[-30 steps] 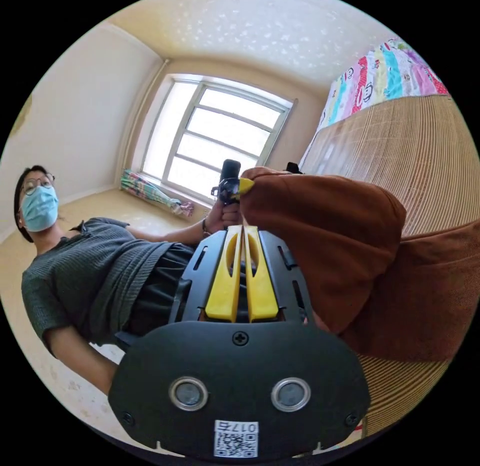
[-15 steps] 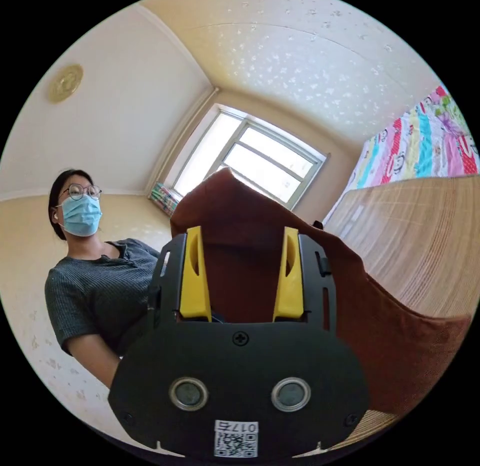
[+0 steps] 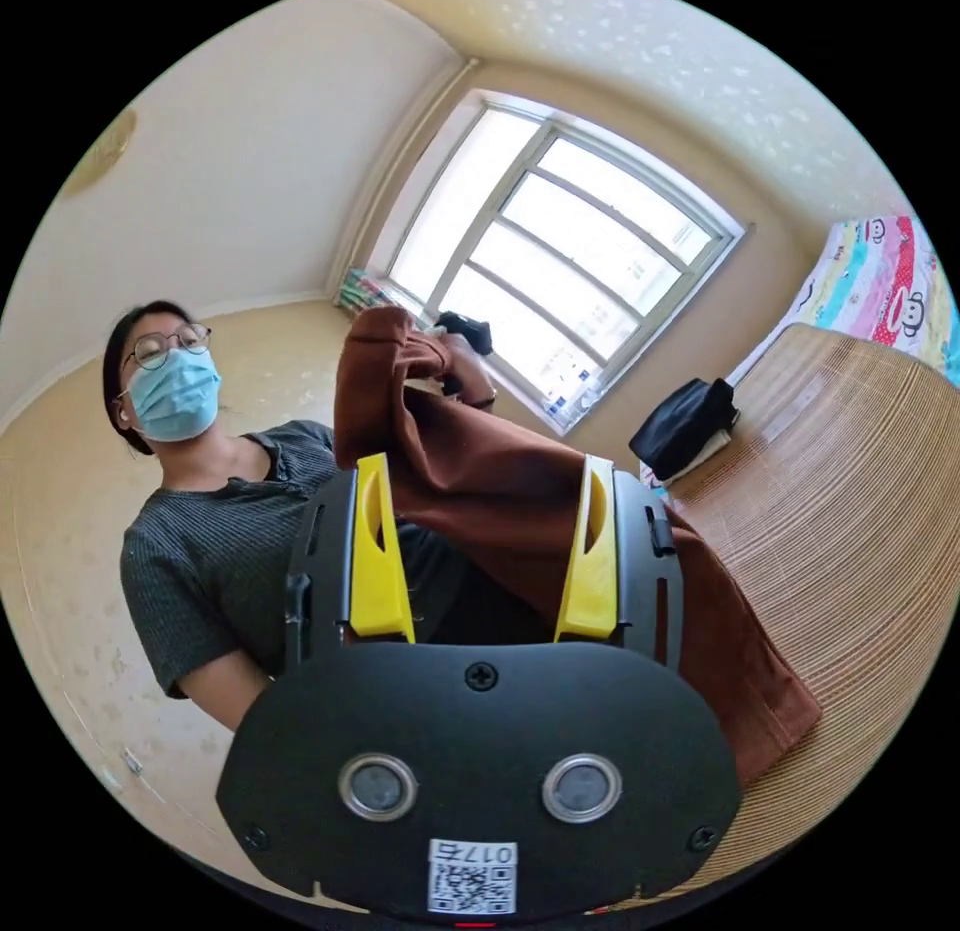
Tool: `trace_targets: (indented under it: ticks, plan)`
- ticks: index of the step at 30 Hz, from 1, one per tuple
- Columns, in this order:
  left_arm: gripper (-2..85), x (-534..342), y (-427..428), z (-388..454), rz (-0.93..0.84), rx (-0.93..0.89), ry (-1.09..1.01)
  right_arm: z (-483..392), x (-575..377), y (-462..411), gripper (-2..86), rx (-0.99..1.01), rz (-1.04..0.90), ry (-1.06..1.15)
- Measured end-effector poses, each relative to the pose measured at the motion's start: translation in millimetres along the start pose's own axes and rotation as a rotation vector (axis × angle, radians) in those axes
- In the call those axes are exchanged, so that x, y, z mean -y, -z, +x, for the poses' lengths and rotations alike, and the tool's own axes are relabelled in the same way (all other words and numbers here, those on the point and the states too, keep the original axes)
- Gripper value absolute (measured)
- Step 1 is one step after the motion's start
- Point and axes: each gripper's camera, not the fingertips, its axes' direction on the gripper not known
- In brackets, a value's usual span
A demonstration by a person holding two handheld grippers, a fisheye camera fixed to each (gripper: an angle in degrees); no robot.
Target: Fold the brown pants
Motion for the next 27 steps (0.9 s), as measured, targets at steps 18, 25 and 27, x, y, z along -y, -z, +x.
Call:
trace_targets:
  ticks: [18,25,27]
  plan:
    - [5.2,-85.1,-57.3,-56.0,-0.2,0.158,0.344,5.5,-55.5,-148.0,4.2,0.092,-0.09,0.339]
    - [12.1,-147.8,-49.9,-113.8,-0.528,0.897,1.006,0.8,-96.7,-125.0,0.7,-0.522,0.164,0.231]
    - [13.6,-172.7,-37.3,-105.3,-0.519,1.249,1.119,-15.9,-111.8,-147.7,0.4,-0.755,0.234,0.235]
